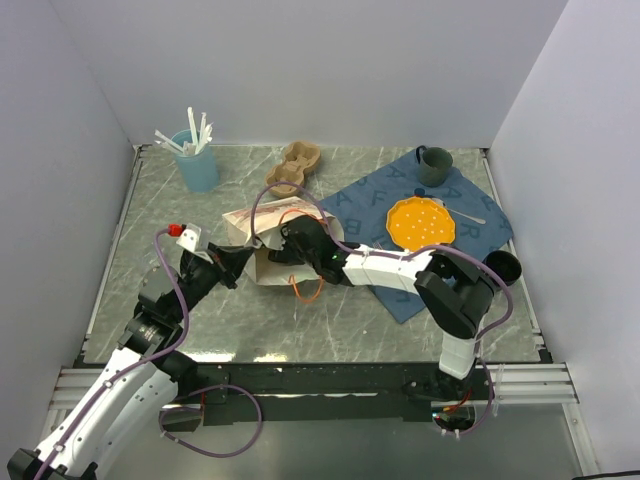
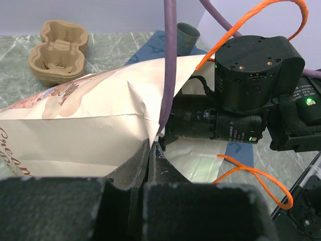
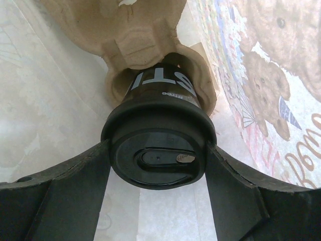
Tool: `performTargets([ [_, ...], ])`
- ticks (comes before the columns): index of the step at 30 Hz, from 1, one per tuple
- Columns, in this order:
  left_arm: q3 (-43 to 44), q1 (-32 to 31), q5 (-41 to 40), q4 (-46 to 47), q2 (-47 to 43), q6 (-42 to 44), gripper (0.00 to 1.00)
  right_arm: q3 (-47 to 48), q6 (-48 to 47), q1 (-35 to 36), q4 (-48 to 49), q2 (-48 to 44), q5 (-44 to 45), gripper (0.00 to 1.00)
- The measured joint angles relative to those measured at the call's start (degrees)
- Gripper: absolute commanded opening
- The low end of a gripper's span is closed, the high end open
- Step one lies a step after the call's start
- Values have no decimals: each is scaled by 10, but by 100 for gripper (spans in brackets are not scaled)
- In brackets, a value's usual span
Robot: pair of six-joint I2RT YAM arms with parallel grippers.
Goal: Pack the takeout coffee
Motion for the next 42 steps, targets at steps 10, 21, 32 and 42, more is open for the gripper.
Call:
performTargets([
  [10, 11, -2, -3, 3, 19, -33, 1, 0, 14, -5, -46, -20, -3, 94],
  [21, 30, -5, -4, -7, 21, -54, 1, 4, 30, -10, -154, -79, -30, 91],
  [32, 68, -5, -8, -50, 22, -83, 1, 59, 65, -9, -316, -122, -81, 89],
  [42, 83, -5, -14, -100, 35, -103, 1, 87, 109, 3, -436, -153, -112, 83],
])
